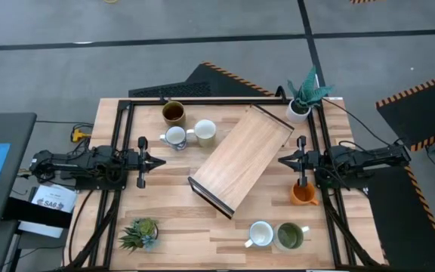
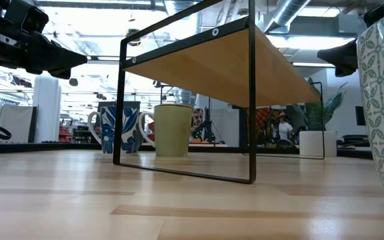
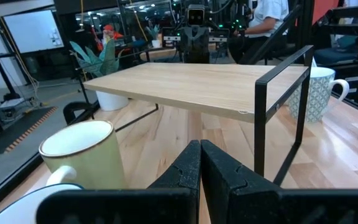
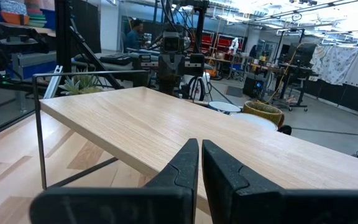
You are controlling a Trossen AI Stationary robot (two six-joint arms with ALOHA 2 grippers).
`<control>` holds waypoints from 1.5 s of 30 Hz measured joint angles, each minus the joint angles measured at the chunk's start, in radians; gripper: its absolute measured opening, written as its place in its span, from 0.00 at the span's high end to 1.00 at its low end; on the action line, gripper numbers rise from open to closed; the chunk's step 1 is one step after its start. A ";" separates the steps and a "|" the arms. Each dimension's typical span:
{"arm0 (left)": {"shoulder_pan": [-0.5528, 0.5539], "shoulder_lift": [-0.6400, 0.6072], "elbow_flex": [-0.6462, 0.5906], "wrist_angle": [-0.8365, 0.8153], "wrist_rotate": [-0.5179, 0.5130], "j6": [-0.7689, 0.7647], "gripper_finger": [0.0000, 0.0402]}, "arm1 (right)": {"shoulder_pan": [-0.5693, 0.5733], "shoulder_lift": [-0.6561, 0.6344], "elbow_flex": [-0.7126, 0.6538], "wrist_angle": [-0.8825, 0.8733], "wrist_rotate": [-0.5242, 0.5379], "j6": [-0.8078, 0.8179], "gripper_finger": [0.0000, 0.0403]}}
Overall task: Place coffee mugs
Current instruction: Put the blue patterned mug on the shelf
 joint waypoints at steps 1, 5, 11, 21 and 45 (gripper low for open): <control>0.000 0.000 0.000 0.000 0.000 0.000 1.00 | 0.000 0.000 0.000 0.000 0.000 0.000 0.88; 0.000 0.000 0.000 0.000 0.000 0.000 1.00 | 0.000 0.000 0.000 0.000 0.000 0.000 0.88; 0.000 0.000 0.000 0.000 0.000 0.000 1.00 | 0.000 0.000 0.000 0.000 0.000 0.003 0.88; 0.000 0.000 0.000 0.000 0.000 0.000 1.00 | 0.000 0.000 0.000 0.000 0.000 0.003 0.88; 0.025 0.168 0.195 0.171 -0.319 -0.217 0.75 | 0.000 0.000 0.000 0.000 0.000 -0.001 0.88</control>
